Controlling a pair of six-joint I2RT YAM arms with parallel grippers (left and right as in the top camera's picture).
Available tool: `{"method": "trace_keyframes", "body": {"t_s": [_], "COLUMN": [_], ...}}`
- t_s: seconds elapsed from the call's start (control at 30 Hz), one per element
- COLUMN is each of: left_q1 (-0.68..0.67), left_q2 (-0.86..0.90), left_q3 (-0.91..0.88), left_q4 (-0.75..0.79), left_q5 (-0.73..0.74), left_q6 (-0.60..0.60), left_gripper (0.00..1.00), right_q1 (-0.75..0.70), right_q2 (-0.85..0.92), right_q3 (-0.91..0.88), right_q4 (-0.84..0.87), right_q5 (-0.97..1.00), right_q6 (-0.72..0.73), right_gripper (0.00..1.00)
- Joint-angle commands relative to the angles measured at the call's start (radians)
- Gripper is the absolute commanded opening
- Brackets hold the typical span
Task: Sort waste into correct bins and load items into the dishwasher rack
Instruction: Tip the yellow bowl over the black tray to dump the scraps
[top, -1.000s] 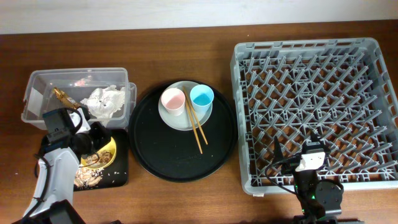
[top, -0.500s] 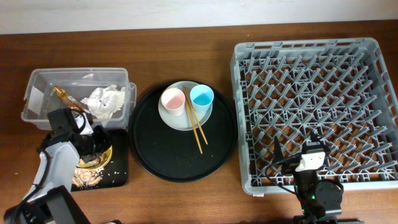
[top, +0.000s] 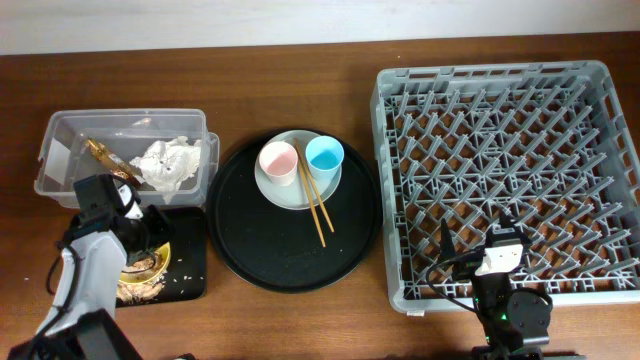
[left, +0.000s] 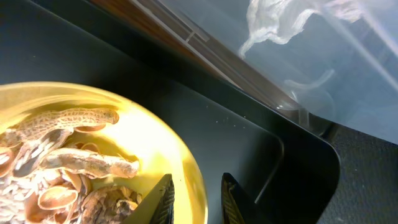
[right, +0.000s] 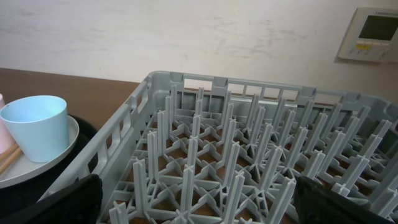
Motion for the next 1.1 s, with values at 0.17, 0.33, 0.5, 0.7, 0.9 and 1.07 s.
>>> {"method": "trace_keyframes", "body": {"t_s": [0.17, 0.33, 0.5, 0.7, 0.9, 1.07], "left_q1": [0.0, 0.001, 0.232, 0.513, 0.588, 0.701], "left_q2": [0.081, -0.113, -0.269, -0.1, 0.149, 0.153], "left_q3": [0.019, 0.09, 0.092, 0.091, 0.091, 0.091], "left_q4": [-0.006, -0.163, -0.19, -0.195, -0.189, -0.352], "left_q5": [0.023, 0.102, 0.712, 1.24, 1.418, 1.418], "left_q6": [0.001, 0.002, 0.146, 0.261, 0.357, 0.423], "left_gripper": [0.02, 0.01, 0.0, 0.0, 0.0, 0.0], "right_q1": [-0.006, -0.006, -0.006, -0.006, -0.006, -0.006], "right_q2": [-0.004, -0.004, -0.004, -0.004, -0.004, -0.004], "right_q3": [-0.005, -0.005, -0.005, -0.005, -0.005, -0.005], "right_q4": [-0.003, -0.003, -0.003, -0.003, -0.003, -0.004], "right_q5": [-0.009, -0.009, -0.009, -0.009, -0.009, -0.009], "right_q6": [0.007, 0.007, 0.007, 0.007, 0.007, 0.007], "right_gripper": [0.98, 0.98, 0.98, 0.98, 0.98, 0.98]}}
